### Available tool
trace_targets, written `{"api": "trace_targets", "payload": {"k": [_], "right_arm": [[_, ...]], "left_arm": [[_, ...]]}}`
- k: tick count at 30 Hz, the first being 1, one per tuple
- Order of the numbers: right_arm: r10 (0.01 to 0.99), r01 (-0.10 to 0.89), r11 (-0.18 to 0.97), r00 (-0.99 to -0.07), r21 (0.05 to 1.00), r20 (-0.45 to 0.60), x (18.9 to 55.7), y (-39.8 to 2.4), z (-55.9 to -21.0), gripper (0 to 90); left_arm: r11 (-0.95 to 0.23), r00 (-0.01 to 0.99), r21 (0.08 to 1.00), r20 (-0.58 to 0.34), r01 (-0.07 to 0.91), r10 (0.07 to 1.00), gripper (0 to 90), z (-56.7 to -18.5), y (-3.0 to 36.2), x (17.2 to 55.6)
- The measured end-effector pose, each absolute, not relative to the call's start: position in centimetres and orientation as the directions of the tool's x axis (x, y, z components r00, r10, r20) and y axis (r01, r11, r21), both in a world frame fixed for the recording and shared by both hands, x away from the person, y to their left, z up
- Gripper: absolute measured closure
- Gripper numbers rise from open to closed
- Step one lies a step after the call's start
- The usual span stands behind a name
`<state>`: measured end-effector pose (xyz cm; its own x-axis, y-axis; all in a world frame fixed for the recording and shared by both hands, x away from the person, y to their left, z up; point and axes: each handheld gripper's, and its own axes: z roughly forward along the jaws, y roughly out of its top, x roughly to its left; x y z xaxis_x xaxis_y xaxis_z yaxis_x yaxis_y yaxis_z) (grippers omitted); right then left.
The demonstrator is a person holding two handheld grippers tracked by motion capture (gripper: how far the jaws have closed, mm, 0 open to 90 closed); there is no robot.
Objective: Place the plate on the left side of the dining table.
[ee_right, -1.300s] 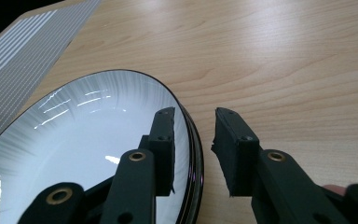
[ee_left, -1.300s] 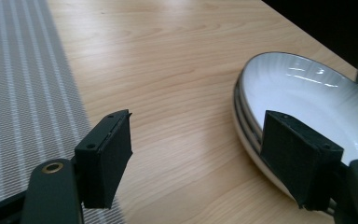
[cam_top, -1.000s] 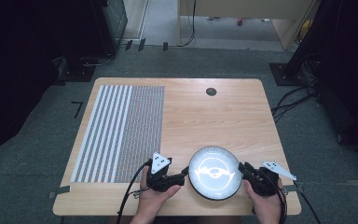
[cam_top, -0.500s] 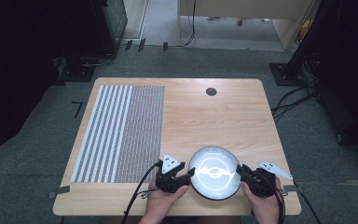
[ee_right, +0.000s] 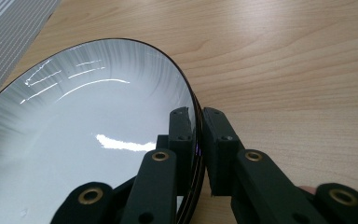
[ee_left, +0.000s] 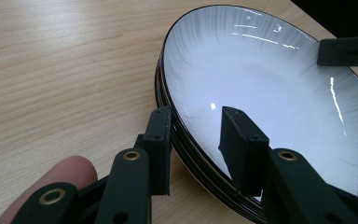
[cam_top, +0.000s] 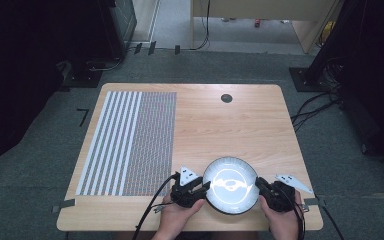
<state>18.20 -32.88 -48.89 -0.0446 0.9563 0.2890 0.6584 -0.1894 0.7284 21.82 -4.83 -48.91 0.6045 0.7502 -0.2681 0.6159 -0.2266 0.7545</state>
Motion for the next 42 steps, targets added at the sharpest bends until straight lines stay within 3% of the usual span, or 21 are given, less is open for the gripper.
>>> {"api": "trace_targets", "payload": {"k": [6, 19, 23, 34, 37, 42], "right_arm": [[0.952, 0.662, -0.202, -0.042, 0.722, 0.304, 18.2, -33.0, -48.9, 83.2], [0.952, 0.661, -0.22, -0.014, 0.718, 0.305, 18.3, -32.6, -49.0, 83.2], [0.919, 0.655, -0.3, 0.004, 0.693, 0.393, 18.5, -33.3, -49.2, 84.7], [0.923, 0.64, -0.292, -0.006, 0.711, 0.384, 18.4, -33.4, -49.0, 85.8], [0.926, 0.627, -0.289, -0.01, 0.723, 0.379, 18.2, -33.5, -48.5, 89.5], [0.9, 0.643, -0.326, -0.014, 0.693, 0.436, 18.2, -34.2, -48.7, 89.3]], "left_arm": [[-0.229, 0.602, 0.753, -0.265, 0.617, 0.753, 69.5, -48.9, -4.7, 21.8], [-0.233, 0.6, 0.748, -0.263, 0.622, 0.755, 69.4, -48.9, -4.7, 21.9], [-0.238, 0.606, 0.747, -0.265, 0.621, 0.75, 65.7, -48.9, -4.7, 21.9], [-0.214, 0.6, 0.776, -0.249, 0.593, 0.761, 63.1, -48.2, -4.2, 21.8], [-0.21, 0.601, 0.774, -0.259, 0.598, 0.756, 63.1, -48.2, -4.2, 21.9], [-0.219, 0.612, 0.767, -0.269, 0.603, 0.744, 64.0, -48.3, -4.4, 21.7]]}}
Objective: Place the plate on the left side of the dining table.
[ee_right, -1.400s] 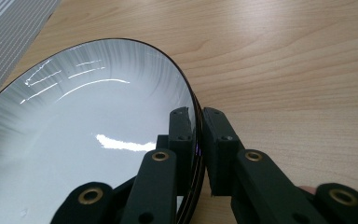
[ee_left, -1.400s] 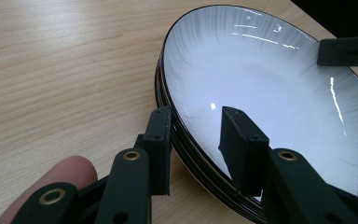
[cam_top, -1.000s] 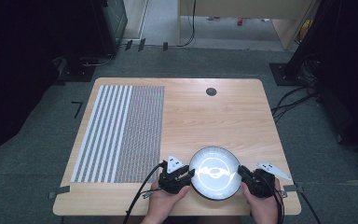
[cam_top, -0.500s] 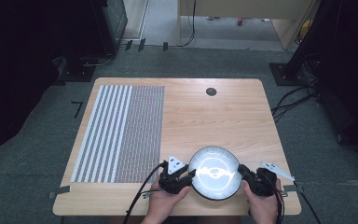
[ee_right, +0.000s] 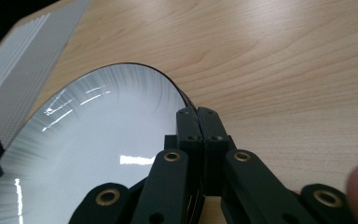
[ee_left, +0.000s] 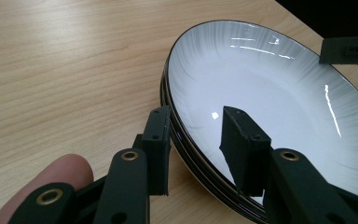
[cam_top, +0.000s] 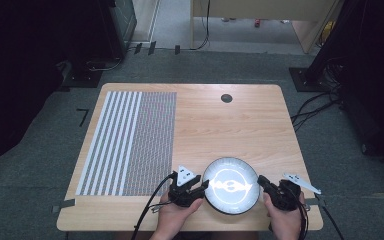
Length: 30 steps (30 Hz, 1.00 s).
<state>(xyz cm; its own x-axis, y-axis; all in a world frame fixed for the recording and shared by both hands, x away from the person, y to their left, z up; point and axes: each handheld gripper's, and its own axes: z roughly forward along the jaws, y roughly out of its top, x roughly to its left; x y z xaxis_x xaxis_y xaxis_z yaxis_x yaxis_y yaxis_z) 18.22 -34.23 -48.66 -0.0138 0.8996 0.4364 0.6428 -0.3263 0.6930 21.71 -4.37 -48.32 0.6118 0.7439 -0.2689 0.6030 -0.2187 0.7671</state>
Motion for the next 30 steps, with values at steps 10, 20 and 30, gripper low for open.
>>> {"api": "trace_targets", "payload": {"k": [10, 20, 30], "right_arm": [[0.87, 0.704, -0.33, -0.032, 0.629, 0.493, 18.1, -35.2, -48.5, 85.3], [0.877, 0.707, -0.324, -0.024, 0.629, 0.479, 18.0, -34.9, -48.3, 82.1], [0.822, 0.719, -0.392, -0.006, 0.574, 0.57, 18.2, -35.7, -48.5, 80.4]], "left_arm": [[-0.24, 0.63, 0.769, -0.257, 0.593, 0.733, 77.7, -48.3, -4.2, 21.6], [-0.238, 0.63, 0.762, -0.27, 0.602, 0.729, 76.1, -48.3, -4.1, 21.6], [-0.225, 0.621, 0.762, -0.28, 0.608, 0.732, 76.4, -48.4, -4.1, 21.6]]}}
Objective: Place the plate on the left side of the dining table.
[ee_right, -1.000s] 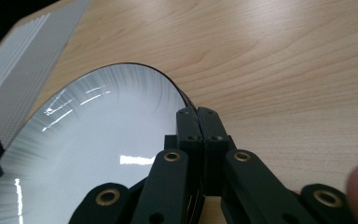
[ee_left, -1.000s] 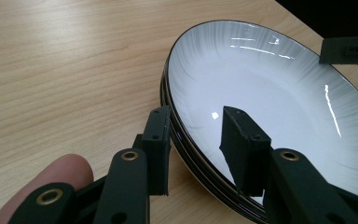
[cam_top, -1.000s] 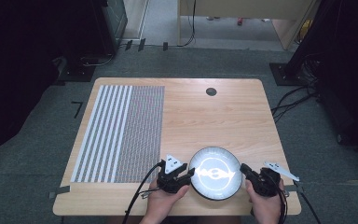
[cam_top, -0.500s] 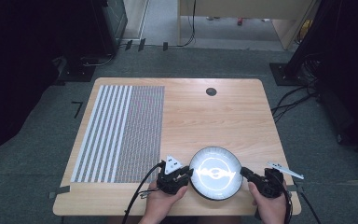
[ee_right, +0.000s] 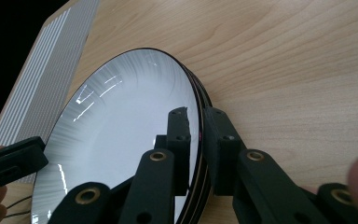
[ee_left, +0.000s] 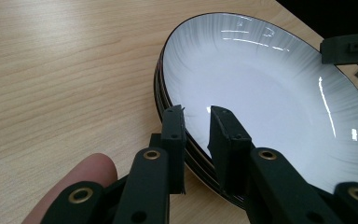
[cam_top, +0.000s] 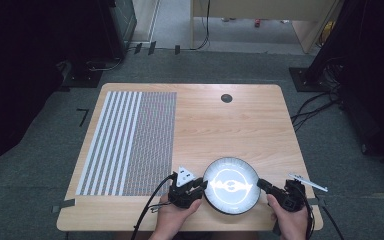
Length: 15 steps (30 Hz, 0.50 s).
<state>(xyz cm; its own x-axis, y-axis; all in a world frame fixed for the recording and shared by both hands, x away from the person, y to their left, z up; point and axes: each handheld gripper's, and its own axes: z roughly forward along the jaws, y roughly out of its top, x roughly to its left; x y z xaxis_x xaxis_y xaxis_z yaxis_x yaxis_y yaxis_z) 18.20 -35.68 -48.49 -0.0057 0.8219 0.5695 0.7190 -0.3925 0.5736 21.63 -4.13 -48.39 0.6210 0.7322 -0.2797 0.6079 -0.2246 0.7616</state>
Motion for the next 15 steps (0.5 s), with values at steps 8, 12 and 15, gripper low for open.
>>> {"api": "trace_targets", "payload": {"k": [8, 12, 15], "right_arm": [[0.781, 0.719, -0.446, 0.023, 0.532, 0.624, 18.16, -36.06, -48.68, 78.6], [0.782, 0.717, -0.45, 0.028, 0.532, 0.623, 18.17, -35.9, -48.61, 76.8], [0.818, 0.701, -0.412, 0.002, 0.582, 0.576, 18.09, -35.16, -48.43, 70.7]], "left_arm": [[-0.214, 0.616, 0.758, -0.294, 0.616, 0.731, 76.2, -48.49, -4.14, 21.74], [-0.211, 0.611, 0.754, -0.299, 0.622, 0.733, 76.2, -48.53, -4.15, 21.76], [-0.202, 0.606, 0.751, -0.309, 0.628, 0.733, 76.4, -48.58, -4.09, 21.77]]}}
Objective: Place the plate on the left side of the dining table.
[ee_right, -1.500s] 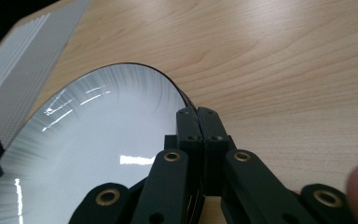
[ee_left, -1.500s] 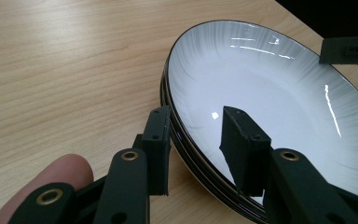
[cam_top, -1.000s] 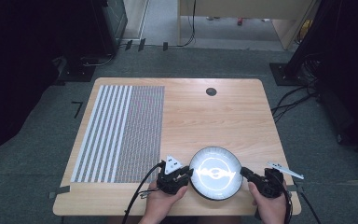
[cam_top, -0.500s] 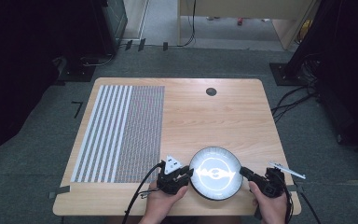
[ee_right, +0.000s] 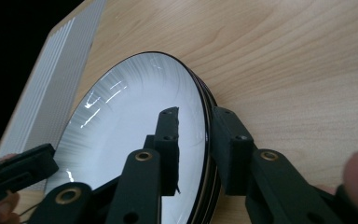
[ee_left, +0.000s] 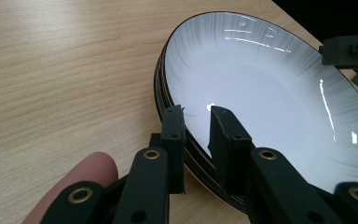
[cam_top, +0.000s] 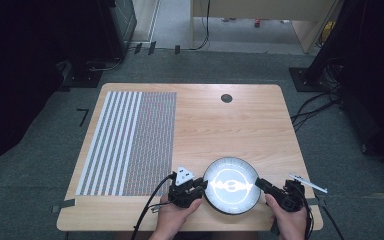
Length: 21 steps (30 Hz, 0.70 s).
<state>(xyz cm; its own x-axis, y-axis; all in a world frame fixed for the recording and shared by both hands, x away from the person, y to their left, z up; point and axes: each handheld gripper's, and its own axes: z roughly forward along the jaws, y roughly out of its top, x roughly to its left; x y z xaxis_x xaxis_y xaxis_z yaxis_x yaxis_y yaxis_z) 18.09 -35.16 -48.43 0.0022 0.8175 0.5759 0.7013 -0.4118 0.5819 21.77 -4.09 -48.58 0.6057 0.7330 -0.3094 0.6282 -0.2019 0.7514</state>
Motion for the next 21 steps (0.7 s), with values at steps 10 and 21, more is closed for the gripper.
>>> {"api": "trace_targets", "payload": {"k": [10, 21], "right_arm": [[0.956, 0.638, -0.247, 0.039, 0.729, 0.289, 17.8, -31.9, -48.2, 82.5], [0.902, 0.617, -0.37, 0.059, 0.695, 0.428, 17.8, -33.3, -48.8, 89.3]], "left_arm": [[-0.203, 0.607, 0.75, -0.312, 0.63, 0.73, 76.3, -48.5, -4.0, 21.8], [-0.192, 0.617, 0.757, -0.329, 0.625, 0.715, 71.2, -48.6, -3.9, 22.0]]}}
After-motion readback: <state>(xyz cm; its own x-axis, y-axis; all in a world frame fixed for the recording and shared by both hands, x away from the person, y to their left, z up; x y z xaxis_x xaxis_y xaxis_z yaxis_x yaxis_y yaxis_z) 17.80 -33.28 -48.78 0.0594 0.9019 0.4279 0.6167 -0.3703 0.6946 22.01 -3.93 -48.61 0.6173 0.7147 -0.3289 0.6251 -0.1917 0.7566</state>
